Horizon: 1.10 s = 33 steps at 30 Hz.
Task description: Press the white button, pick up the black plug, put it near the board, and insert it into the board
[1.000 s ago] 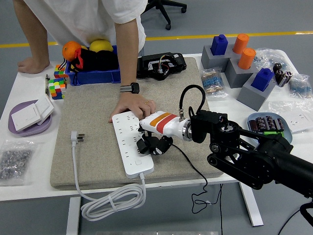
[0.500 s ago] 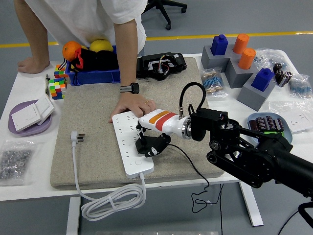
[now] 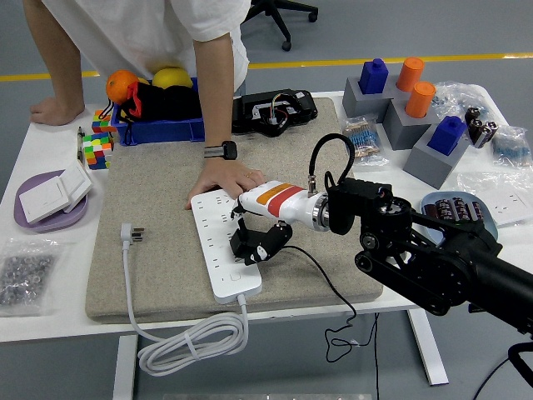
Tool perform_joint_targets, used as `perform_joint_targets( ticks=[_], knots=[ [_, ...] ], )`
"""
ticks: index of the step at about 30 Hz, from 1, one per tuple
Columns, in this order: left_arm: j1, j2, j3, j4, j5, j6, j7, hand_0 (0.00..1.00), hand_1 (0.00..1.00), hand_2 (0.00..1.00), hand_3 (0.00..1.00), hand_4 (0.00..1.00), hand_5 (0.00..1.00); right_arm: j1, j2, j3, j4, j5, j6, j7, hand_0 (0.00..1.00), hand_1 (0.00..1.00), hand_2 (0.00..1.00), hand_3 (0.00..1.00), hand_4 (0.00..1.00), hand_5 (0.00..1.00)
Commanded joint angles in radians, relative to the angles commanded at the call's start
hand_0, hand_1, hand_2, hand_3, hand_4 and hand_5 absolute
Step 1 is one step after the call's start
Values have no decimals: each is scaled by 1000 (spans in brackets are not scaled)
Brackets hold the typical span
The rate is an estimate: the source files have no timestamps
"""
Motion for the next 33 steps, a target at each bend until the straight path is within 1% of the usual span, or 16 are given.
perform_joint_targets(
  ticks=[12, 19, 23, 25, 26, 31, 32, 33],
  knots=[
    [0, -1, -4, 0, 6, 0, 0, 787, 735, 695, 767, 537, 478, -10, -9, 31, 29, 3, 5, 2, 760, 730, 718, 816, 998, 312],
    [-1, -2, -3, 0, 5, 0, 0, 787, 735, 694, 766, 536, 477, -31, -18, 83, 67, 2, 8, 1, 755, 725, 715, 810, 998, 305],
    [0, -3, -2, 0, 3, 0, -1, 787, 735, 693, 766, 536, 477, -71, -40, 119, 109, 40, -9, 20, 753, 723, 712, 801, 998, 300],
    [0, -3, 0, 0, -4, 1, -1, 787, 735, 693, 766, 536, 477, -108, -56, 148, 142, 81, -19, 35, 753, 723, 712, 801, 998, 300],
    [1, -4, 0, 0, -5, 1, -1, 786, 734, 693, 766, 535, 476, -120, -61, 159, 154, 96, -21, 40, 750, 723, 687, 726, 998, 302],
    [1, -5, -1, 0, -4, 1, -2, 786, 734, 693, 766, 535, 476, -196, -86, 215, 231, 168, -42, 68, 750, 723, 687, 726, 998, 302],
    [1, -5, 0, 0, 0, 1, -3, 788, 735, 692, 766, 535, 476, -223, -93, 225, 259, 186, -52, 75, 785, 762, 682, 668, 906, 297],
    [0, -6, 1, 0, 1, 0, -3, 788, 735, 692, 766, 535, 476, -237, -97, 228, 275, 195, -59, 78, 785, 762, 682, 668, 906, 297]
  ],
)
